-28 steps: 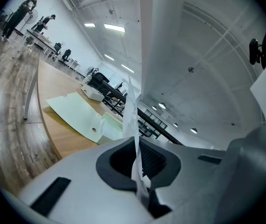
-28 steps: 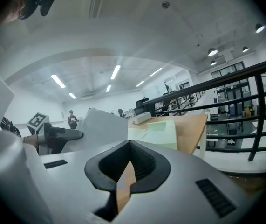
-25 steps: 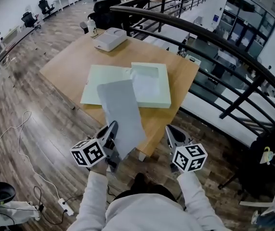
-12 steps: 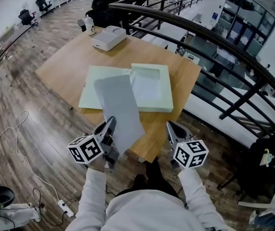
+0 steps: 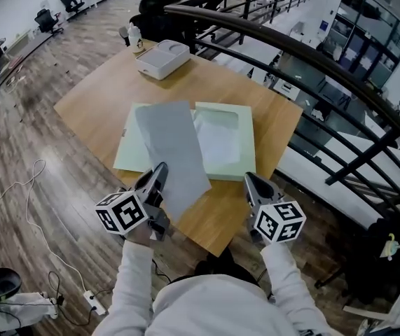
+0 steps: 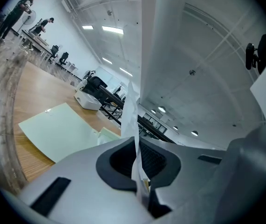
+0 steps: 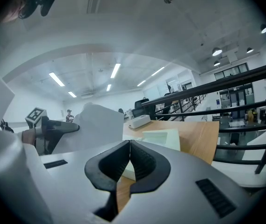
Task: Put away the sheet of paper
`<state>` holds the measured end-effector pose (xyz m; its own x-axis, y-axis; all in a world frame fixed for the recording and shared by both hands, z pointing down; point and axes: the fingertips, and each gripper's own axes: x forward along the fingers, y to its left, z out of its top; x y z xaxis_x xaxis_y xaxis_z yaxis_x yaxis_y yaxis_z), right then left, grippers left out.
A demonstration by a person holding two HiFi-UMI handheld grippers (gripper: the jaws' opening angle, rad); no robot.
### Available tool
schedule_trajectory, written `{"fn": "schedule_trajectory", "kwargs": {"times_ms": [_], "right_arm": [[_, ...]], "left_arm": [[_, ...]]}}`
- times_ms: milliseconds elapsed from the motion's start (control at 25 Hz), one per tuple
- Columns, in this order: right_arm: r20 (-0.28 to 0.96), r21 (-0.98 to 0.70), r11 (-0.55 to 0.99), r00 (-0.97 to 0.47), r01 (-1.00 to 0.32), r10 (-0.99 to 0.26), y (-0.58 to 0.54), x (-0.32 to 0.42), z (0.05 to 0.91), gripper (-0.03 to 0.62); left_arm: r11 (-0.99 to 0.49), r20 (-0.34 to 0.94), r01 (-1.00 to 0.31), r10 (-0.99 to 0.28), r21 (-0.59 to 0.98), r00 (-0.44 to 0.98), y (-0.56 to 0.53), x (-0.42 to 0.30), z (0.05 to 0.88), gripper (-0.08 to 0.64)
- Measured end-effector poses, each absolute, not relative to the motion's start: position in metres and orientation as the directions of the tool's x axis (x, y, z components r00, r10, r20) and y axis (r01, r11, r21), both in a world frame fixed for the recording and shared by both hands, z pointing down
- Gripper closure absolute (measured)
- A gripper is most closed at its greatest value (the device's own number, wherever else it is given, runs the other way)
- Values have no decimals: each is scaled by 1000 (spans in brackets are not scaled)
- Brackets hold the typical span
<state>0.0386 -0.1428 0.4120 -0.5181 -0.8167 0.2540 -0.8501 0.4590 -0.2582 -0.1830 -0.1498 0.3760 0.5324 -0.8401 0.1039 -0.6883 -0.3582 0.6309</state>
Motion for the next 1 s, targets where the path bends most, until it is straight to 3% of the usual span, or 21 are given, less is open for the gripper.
{"fn": "schedule_trajectory", "kwargs": {"times_ms": [1000], "right_arm": [[290, -307, 487, -568, -818, -770, -243, 68, 431, 565]], "left_arm": [[-425, 140, -709, -796, 563, 589, -302, -144, 376, 543]]}}
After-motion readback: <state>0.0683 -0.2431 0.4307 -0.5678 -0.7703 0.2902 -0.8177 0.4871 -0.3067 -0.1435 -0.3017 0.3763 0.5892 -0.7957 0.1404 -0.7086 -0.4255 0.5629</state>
